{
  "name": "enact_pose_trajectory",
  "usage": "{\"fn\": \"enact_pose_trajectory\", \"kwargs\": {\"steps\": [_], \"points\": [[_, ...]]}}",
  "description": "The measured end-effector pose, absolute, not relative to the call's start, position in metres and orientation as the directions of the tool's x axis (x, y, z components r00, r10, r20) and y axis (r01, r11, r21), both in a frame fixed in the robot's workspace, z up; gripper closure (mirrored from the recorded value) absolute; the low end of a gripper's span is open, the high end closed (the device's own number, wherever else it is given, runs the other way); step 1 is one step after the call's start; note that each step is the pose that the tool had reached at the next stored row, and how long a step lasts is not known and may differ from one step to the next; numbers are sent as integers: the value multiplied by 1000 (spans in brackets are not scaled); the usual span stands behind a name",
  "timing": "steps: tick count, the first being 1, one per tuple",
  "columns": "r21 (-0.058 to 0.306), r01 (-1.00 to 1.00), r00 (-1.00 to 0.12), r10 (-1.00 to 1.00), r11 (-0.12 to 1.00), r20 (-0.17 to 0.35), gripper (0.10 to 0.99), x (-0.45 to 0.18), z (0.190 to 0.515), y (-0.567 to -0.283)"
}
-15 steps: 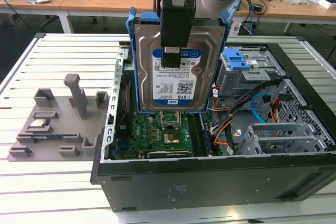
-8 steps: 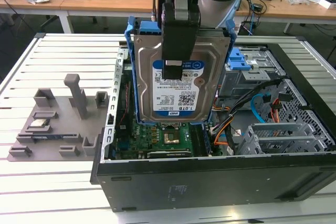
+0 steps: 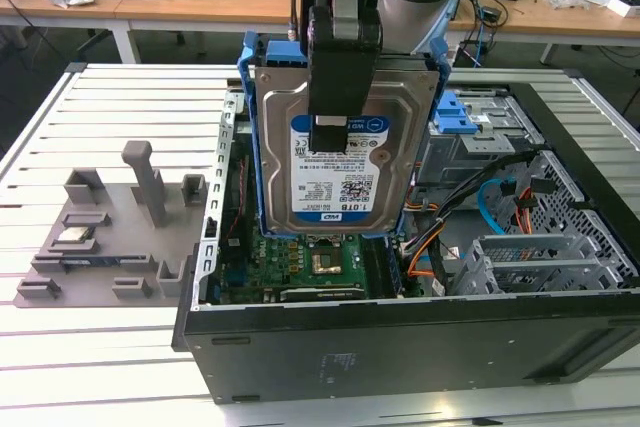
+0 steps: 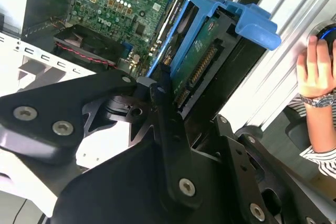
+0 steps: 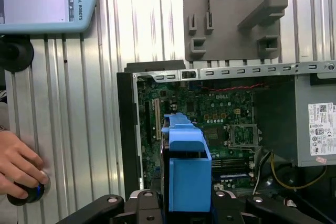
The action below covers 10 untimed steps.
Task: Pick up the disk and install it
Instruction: 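Pick up the disk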
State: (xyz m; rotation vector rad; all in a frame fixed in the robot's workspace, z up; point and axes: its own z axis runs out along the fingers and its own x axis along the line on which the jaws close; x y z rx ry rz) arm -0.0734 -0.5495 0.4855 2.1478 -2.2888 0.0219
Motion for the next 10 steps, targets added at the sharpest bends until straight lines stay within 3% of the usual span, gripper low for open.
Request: {"fn": "enact_pose_trajectory", "kwargs": {"steps": [10], "points": [[-8,-998,-64,-998,63,12,725,-48,486,-549]]}}
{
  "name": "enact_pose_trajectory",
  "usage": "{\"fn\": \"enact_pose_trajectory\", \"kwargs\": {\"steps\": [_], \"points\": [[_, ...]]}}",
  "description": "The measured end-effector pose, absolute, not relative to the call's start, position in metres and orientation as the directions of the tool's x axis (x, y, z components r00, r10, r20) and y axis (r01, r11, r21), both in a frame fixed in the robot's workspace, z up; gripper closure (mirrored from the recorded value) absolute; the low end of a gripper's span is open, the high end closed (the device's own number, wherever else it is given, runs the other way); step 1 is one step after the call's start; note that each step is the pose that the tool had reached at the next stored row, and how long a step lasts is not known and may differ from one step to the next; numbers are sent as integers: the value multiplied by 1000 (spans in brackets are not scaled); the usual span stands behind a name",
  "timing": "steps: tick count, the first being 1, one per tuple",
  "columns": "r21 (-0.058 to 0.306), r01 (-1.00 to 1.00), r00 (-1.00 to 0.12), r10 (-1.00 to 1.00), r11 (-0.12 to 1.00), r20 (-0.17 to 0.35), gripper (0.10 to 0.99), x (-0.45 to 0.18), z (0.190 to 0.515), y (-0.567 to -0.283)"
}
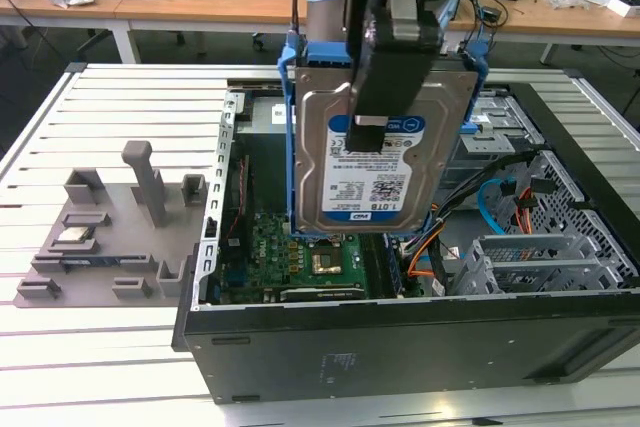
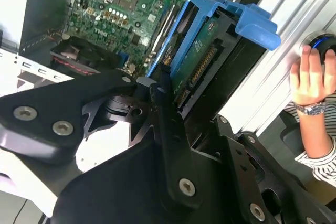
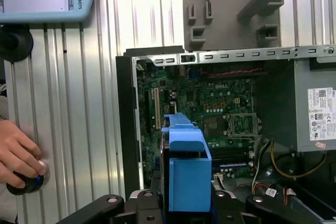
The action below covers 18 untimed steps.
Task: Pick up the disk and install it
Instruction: 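Pick up the disk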
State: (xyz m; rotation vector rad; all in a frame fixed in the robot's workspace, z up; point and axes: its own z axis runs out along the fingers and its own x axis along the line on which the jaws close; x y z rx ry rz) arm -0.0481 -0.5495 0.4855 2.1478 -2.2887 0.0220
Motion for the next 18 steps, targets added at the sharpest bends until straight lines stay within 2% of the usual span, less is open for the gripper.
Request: {"fn": "enact_pose_trajectory", "kwargs": {"steps": [18], "points": [[-8,-998,-64,-998,63,12,725,9,486,-550]]}}
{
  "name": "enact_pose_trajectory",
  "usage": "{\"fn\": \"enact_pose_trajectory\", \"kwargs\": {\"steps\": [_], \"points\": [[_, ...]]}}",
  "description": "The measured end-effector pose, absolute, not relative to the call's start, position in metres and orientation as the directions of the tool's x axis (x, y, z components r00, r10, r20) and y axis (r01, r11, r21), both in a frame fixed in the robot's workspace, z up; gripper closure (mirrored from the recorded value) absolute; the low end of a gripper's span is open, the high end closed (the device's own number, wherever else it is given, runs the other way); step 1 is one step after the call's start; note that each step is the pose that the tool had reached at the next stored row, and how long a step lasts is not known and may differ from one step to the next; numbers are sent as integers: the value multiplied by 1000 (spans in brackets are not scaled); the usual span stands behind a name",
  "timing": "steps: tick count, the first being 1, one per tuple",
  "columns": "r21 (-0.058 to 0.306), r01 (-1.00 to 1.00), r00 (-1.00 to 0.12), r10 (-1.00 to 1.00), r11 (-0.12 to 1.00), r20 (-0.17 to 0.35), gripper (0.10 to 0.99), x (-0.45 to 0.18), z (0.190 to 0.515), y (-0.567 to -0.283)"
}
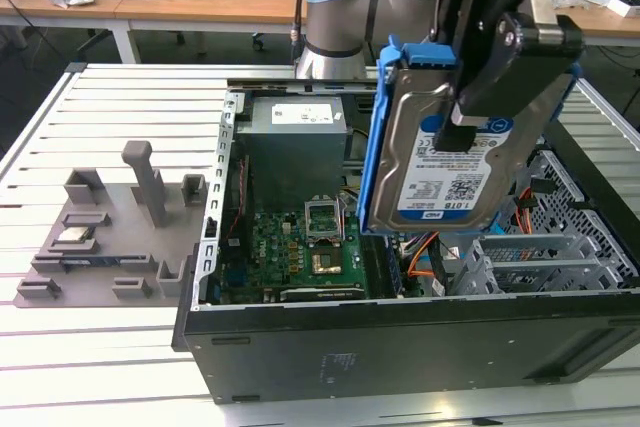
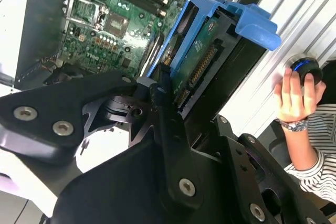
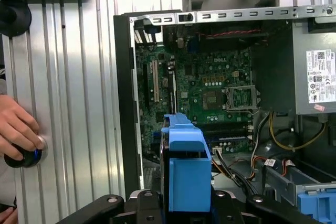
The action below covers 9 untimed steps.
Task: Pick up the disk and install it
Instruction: 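Pick up the disk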
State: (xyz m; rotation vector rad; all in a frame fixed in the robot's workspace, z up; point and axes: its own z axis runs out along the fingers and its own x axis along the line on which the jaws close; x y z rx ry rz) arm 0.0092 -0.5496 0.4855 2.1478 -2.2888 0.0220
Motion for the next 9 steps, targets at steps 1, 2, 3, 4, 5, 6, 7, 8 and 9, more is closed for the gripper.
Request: {"fn": "enact_pose_trajectory", "kwargs": {"steps": [1,2,3,4,5,6,7,8,9], "points": [[-8,-998,-64,-998,64,12,725,11,486,-550],[-8,-998,-64,-998,64,12,725,15,485,-550],[-8,-998,-64,-998,64,12,725,17,486,-550],[-8,-998,-64,-998,63,12,725,20,486,-550],[-8,-998,-64,-998,63,12,725,23,486,-550],[-8,-998,-64,-998,63,12,725,26,486,-550],[-8,-998,-64,-998,64,12,725,29,485,-550],[-8,-998,-64,-998,64,12,725,31,486,-550],[-8,-998,-64,-998,64,12,725,34,486,-550]]}}
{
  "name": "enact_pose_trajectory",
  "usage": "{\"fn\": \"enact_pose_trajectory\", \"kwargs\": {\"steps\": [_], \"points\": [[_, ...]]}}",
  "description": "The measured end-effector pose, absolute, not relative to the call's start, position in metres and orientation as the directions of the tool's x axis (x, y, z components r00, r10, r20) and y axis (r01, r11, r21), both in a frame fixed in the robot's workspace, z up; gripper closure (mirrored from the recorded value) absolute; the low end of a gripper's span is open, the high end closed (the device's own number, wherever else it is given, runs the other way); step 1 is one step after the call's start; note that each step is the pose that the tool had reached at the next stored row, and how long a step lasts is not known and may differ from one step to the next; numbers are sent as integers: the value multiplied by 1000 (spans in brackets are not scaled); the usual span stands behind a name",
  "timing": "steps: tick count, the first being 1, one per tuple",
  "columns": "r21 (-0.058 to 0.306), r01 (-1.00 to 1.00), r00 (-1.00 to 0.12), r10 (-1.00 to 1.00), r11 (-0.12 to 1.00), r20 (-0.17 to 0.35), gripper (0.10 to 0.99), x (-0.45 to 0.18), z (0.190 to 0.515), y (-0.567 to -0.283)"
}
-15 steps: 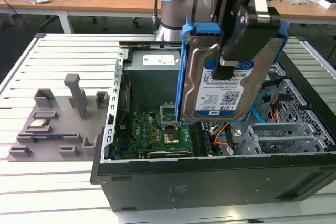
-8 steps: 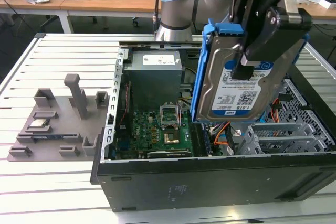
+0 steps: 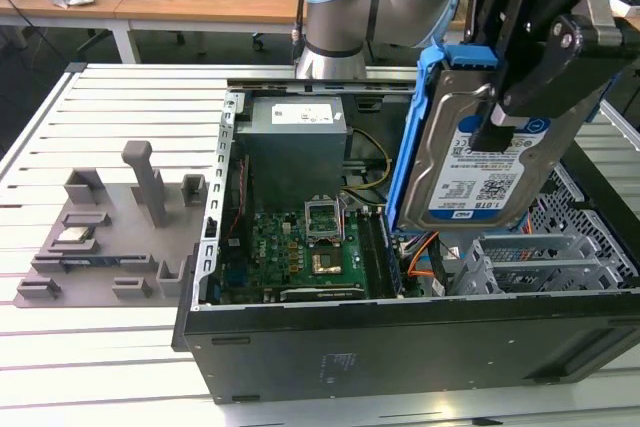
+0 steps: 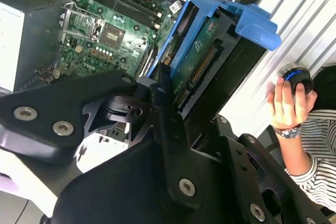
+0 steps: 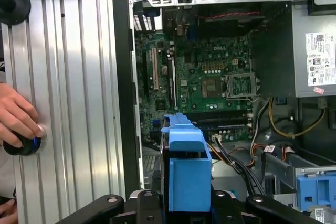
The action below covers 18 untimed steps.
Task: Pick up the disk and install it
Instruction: 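Pick up the disk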
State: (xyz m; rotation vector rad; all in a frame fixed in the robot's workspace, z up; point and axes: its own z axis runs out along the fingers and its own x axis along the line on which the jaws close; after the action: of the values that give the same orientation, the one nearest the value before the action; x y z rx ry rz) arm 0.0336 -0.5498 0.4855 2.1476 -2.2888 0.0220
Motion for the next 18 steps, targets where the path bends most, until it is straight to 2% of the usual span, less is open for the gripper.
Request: {"fn": "enact_pose_trajectory", "kwargs": {"steps": [18], "points": [[-8,-998,-64,-998,64,12,725,79,485,-550]]}}
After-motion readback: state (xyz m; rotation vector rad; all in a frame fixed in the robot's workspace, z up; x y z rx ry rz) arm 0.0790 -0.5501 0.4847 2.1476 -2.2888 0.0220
